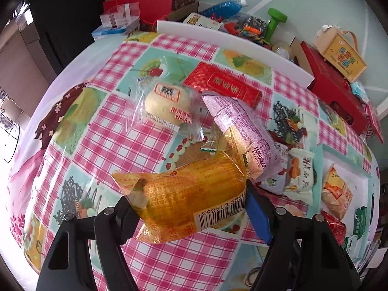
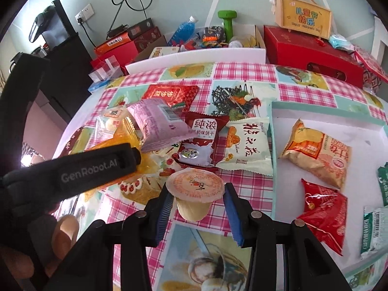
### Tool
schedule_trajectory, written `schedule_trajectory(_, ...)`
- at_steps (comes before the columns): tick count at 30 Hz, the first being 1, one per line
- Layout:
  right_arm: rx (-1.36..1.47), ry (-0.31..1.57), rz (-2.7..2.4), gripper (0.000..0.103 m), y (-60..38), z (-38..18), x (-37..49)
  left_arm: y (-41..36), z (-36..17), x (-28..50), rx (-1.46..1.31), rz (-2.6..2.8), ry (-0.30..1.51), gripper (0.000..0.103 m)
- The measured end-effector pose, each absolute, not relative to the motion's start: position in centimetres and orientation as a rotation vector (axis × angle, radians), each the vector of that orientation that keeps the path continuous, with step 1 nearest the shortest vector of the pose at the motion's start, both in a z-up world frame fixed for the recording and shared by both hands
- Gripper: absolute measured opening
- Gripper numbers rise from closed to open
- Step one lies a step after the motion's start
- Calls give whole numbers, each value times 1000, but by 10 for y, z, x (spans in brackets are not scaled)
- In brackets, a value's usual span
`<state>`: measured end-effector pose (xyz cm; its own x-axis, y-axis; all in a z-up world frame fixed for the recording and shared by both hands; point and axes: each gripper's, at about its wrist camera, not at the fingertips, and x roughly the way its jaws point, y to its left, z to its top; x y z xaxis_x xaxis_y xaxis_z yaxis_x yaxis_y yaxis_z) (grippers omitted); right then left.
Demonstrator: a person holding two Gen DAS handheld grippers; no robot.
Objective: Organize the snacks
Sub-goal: 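Grasp the orange bread packet with the left tool while the right tool grasps the pudding cup, then lift both held snacks and carry them over the white tray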
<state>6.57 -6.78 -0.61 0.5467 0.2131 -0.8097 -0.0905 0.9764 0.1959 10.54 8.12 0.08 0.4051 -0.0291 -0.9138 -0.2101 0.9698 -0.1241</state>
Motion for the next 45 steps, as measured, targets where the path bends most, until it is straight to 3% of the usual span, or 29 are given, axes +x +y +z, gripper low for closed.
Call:
schedule_trajectory(20, 212, 889, 149, 45, -114, 28, 46, 53, 43, 101, -181, 57, 1044, 78)
schedule_trajectory(45, 467, 763, -310, 45, -325, 48, -1, -140, 58, 79, 53, -385, 978, 78)
